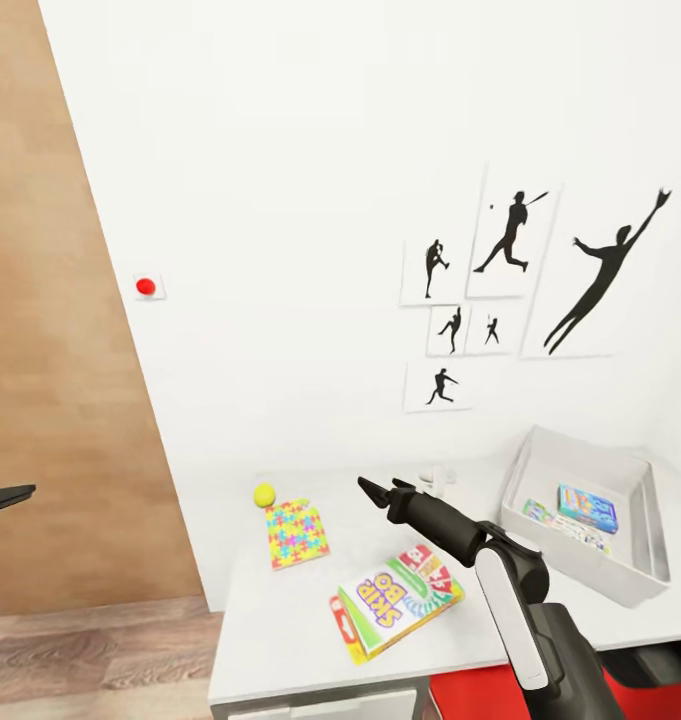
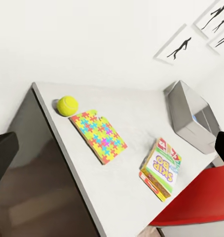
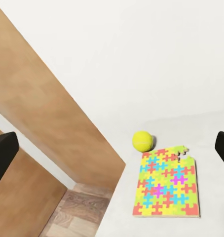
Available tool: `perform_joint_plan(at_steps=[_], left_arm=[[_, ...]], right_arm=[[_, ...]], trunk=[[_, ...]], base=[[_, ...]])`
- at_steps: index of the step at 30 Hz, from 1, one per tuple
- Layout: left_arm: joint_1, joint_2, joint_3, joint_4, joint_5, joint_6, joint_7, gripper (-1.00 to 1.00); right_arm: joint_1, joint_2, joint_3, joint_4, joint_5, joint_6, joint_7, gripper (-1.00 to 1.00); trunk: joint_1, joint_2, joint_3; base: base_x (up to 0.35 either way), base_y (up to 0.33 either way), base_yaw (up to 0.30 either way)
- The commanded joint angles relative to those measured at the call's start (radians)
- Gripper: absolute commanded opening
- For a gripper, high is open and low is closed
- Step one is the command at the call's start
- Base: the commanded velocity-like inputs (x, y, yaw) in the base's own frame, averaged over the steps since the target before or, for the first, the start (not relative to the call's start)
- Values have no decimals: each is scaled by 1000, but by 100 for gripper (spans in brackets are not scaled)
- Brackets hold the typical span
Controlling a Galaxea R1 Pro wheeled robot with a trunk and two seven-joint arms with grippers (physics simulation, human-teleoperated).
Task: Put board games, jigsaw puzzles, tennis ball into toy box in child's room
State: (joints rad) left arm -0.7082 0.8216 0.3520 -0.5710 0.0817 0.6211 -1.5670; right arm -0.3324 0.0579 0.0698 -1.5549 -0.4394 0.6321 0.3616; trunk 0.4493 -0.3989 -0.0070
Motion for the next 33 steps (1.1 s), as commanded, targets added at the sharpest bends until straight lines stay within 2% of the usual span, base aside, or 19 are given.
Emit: perform_joint_plan(at_steps=[1, 27, 33], left_arm=[[-1, 0, 0, 0, 0, 10, -4, 100], [-1, -9, -1, 0, -2, 7, -4, 100], [-1, -31, -3, -1, -5, 7, -4, 100]], right_arm=[[0, 0, -2, -1, -3, 5, 1, 100], [0, 0, -4, 1, -4, 13, 0, 100], [-1, 3, -4, 1, -4, 14, -5, 100]], trunk=[[1, -1, -1], [1, -1, -1], [1, -1, -1]], base=[[95, 59, 9], [16, 121, 1], [7, 22, 0]])
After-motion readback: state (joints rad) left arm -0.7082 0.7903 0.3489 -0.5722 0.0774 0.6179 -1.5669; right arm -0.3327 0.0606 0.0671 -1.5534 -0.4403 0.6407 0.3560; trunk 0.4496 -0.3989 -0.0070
